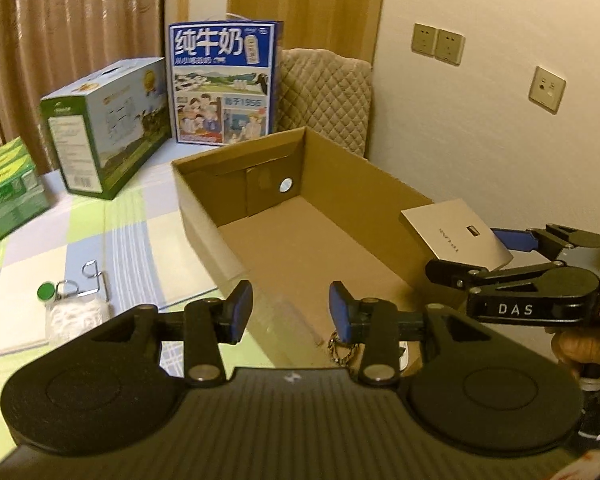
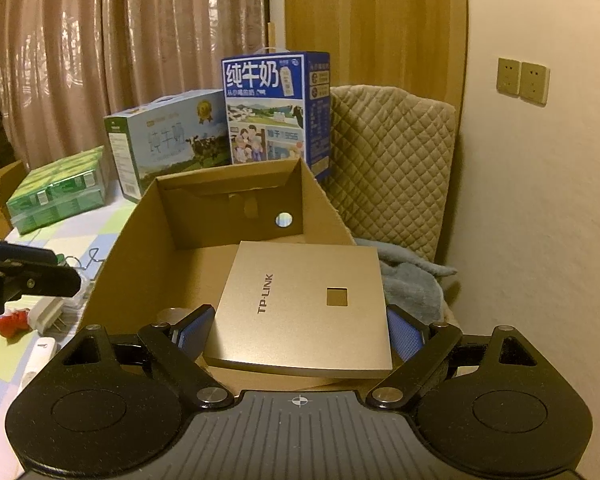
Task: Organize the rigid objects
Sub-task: 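Move both open tools back over the remaining table items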
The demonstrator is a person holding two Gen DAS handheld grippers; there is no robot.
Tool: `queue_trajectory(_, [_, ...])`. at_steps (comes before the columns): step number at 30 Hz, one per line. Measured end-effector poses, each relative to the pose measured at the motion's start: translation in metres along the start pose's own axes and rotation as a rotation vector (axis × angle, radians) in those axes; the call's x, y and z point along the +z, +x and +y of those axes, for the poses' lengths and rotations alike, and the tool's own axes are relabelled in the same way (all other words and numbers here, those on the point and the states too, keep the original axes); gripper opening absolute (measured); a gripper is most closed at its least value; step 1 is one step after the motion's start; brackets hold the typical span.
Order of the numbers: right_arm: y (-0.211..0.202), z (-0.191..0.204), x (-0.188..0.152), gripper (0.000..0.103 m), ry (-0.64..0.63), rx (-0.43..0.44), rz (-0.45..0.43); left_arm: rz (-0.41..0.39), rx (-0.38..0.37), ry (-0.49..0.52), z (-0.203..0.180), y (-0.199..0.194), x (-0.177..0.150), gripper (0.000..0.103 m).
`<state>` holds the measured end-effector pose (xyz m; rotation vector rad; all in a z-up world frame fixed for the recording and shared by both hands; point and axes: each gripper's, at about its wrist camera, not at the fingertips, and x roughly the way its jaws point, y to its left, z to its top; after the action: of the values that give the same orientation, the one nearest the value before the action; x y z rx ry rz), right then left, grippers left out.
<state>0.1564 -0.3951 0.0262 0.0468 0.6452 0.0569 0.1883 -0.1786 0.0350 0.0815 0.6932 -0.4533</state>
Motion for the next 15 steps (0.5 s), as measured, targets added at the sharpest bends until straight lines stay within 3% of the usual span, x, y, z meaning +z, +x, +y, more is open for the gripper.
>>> queue_trajectory(15, [0.005, 0.003, 0.006, 0.087, 0.035, 0.022, -0.009, -0.028, 0.034, -0.052, 0.017, -0.022, -0.011, 0.036])
